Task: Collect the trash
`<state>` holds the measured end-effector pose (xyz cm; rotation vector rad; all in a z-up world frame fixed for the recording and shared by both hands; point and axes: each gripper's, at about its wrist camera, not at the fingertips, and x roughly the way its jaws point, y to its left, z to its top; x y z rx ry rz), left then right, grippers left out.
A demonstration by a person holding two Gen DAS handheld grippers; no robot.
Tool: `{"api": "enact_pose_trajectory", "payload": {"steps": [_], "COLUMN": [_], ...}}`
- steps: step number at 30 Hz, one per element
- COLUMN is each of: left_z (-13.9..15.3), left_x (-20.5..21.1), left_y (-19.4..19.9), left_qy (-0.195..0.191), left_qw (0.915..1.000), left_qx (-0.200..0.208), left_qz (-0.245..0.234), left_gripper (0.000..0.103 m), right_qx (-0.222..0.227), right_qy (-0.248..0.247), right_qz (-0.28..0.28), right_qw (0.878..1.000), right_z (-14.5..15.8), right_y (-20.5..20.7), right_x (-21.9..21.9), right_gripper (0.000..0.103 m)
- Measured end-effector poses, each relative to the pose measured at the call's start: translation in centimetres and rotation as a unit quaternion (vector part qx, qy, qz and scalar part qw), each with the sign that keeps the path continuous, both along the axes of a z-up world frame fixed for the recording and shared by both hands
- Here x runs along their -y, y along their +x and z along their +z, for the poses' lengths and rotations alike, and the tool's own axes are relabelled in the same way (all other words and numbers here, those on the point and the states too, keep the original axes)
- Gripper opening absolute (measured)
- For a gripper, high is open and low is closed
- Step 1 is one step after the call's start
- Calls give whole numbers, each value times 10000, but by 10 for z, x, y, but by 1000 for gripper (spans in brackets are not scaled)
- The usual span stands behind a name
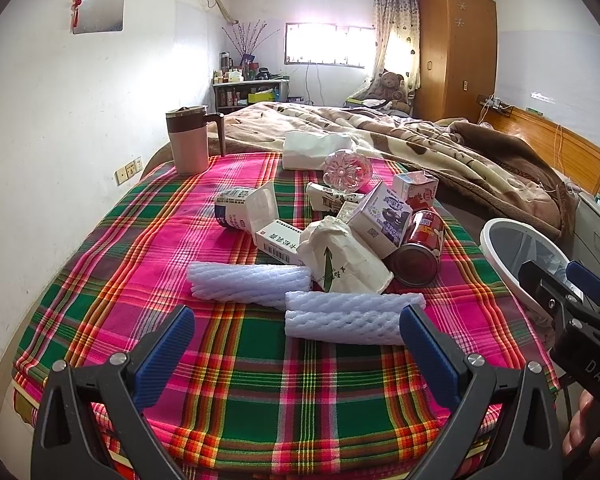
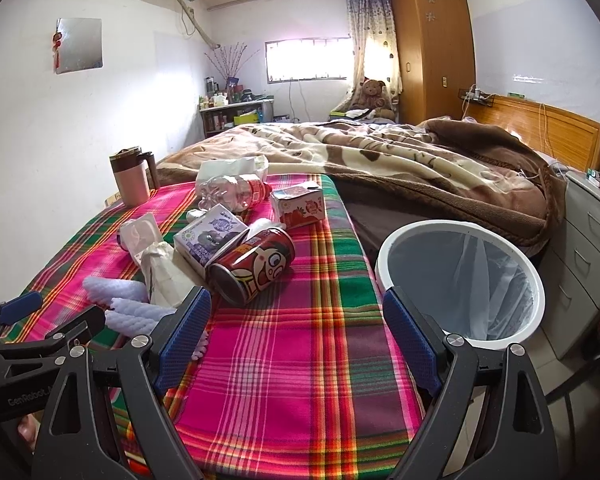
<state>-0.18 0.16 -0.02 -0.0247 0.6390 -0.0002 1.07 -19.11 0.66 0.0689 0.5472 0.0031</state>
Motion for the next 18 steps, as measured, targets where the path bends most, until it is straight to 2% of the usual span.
{"api": "enact_pose_trajectory", "payload": {"steps": [18], "left_z": [0], "left_x": [0], "left_y": [0], "left_qy": [-6], "left_qw": [10000], "left_qx": [-2], "left_qz": [-2], "left_gripper": [103], "right_qx": [-3], "right_qy": [-7], "right_qz": [-14], "right_qw": [10000], "right_z": [-1], "right_y": [0], "right_x": [0], "right_gripper": [89]}}
